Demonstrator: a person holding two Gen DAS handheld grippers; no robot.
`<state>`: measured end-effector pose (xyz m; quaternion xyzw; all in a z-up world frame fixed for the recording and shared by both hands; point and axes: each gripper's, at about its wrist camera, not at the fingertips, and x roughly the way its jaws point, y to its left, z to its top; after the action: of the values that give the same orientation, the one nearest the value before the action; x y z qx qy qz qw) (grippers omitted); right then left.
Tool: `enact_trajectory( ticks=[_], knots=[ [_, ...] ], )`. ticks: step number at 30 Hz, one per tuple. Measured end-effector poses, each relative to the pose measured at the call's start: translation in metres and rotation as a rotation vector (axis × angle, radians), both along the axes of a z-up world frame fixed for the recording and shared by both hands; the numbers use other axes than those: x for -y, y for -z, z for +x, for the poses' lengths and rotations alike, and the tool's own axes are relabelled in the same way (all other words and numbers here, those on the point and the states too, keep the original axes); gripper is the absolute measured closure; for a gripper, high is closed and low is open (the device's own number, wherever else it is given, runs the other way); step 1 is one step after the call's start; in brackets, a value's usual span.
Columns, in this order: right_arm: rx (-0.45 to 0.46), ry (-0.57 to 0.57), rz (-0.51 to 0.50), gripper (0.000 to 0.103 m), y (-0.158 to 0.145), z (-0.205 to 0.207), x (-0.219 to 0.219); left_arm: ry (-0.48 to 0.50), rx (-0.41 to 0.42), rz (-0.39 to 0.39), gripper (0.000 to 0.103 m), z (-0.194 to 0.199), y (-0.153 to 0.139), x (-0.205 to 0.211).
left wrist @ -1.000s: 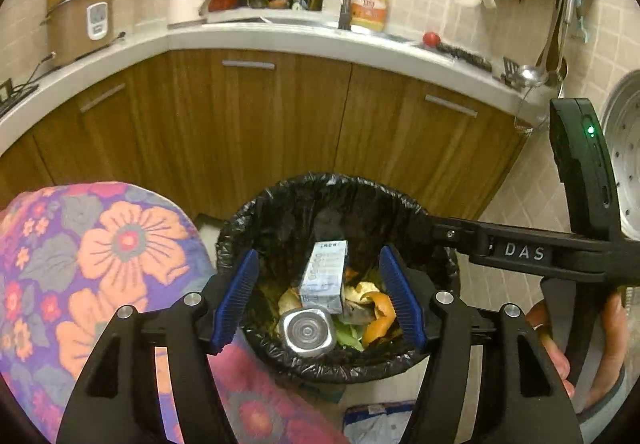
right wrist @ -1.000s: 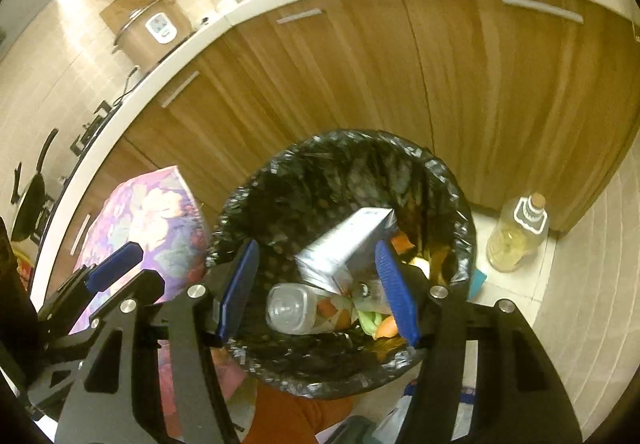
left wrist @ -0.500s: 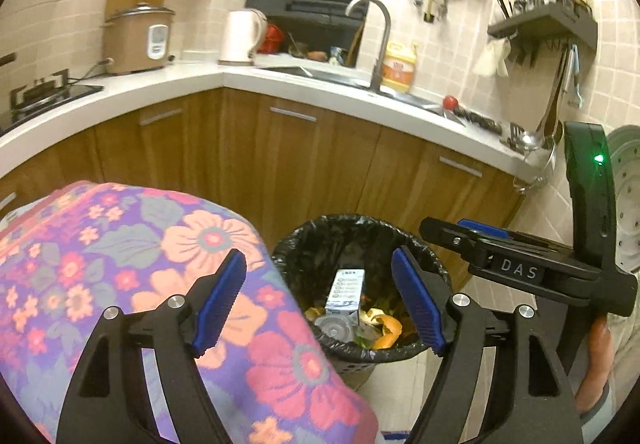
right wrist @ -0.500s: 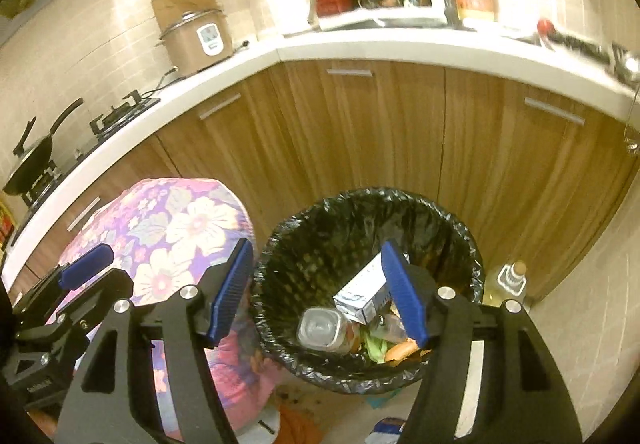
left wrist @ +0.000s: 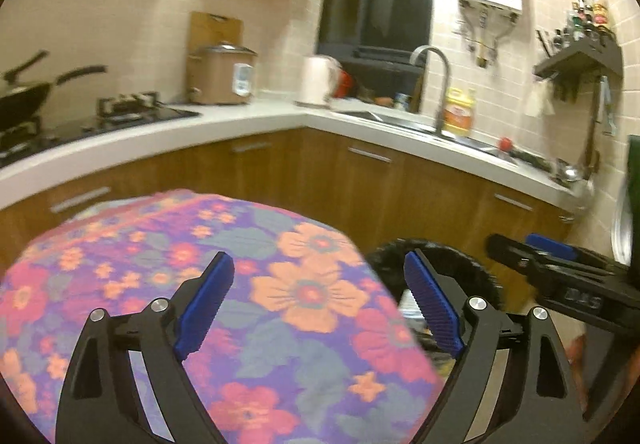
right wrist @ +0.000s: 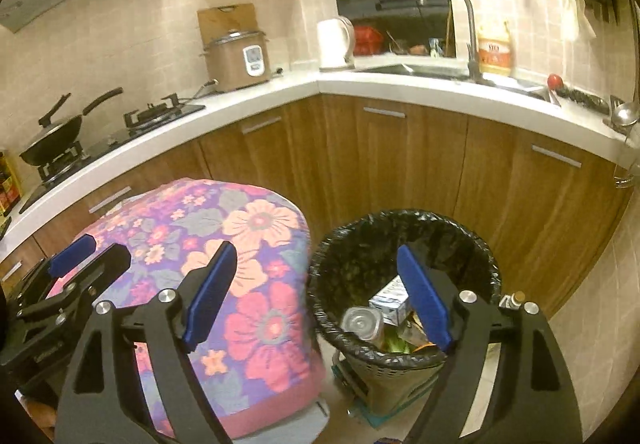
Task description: Collect trash
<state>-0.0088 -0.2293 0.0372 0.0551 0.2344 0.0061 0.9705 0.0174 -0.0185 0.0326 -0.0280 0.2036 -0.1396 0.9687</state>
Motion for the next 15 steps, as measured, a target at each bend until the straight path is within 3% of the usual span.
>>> enact_trajectory(
  ticks=[5, 12, 15],
  knots=[
    [0.056, 0.012, -0.011, 0.022, 0.004, -0.013, -0.014, -0.083, 0.031, 0.015, 0.015, -0.007, 0.007, -0.018],
    [0.133, 0.051, -0.039, 0.022, -0.001, -0.023, -0.022, -0.112, 0.032, -0.060, 0.015, -0.004, 0.015, -0.038],
    [0.146, 0.063, -0.061, 0.022, 0.000, -0.024, -0.024, -0.123, 0.043, -0.053, 0.015, -0.003, 0.015, -0.038]
  ],
)
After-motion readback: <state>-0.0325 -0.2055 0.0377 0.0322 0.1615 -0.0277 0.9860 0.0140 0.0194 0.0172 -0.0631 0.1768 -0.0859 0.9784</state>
